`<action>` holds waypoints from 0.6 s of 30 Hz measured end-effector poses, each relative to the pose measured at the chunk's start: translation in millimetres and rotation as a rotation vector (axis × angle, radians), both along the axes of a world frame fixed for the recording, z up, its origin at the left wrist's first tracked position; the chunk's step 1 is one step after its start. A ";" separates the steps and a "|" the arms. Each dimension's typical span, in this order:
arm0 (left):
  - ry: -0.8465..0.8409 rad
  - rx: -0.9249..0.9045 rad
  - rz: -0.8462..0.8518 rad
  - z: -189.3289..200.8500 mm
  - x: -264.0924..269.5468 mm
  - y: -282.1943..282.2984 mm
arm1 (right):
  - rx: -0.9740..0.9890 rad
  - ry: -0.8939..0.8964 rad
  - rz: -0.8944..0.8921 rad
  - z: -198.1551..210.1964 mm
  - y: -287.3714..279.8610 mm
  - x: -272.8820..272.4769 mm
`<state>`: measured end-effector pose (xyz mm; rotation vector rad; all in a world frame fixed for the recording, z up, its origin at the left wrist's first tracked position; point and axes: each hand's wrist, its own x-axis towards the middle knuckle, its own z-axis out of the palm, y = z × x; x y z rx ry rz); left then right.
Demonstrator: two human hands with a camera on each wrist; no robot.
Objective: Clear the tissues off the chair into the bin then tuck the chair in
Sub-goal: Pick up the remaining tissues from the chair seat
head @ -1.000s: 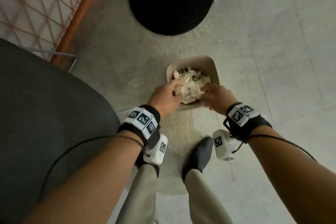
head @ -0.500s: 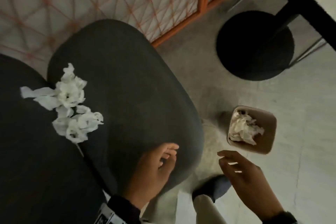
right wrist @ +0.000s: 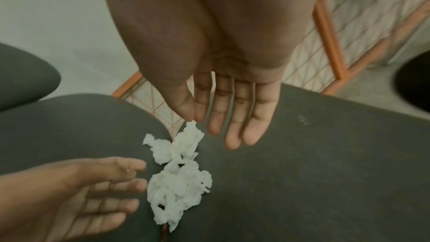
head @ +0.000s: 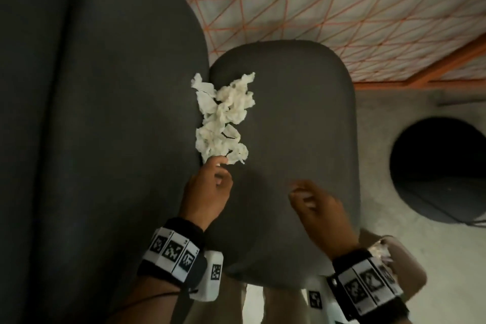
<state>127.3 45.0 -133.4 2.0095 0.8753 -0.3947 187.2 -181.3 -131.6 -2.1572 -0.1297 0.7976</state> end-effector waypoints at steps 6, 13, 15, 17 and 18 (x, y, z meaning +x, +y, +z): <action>-0.103 0.275 0.075 -20.0 56.1 39.0 | -0.025 -0.156 0.223 -28.3 90.7 74.7; 0.043 0.521 -0.236 -18.7 151.6 71.2 | -0.112 -0.294 0.374 -53.2 174.3 164.2; 0.131 0.605 -0.346 -18.9 173.6 78.7 | -0.141 -0.338 0.397 -57.5 190.8 183.2; 0.196 0.695 -0.416 -23.0 188.4 87.4 | -0.159 -0.366 0.435 -64.2 206.1 197.6; 0.217 0.724 -0.447 -26.8 192.4 91.5 | -0.168 -0.360 0.467 -68.7 212.8 202.6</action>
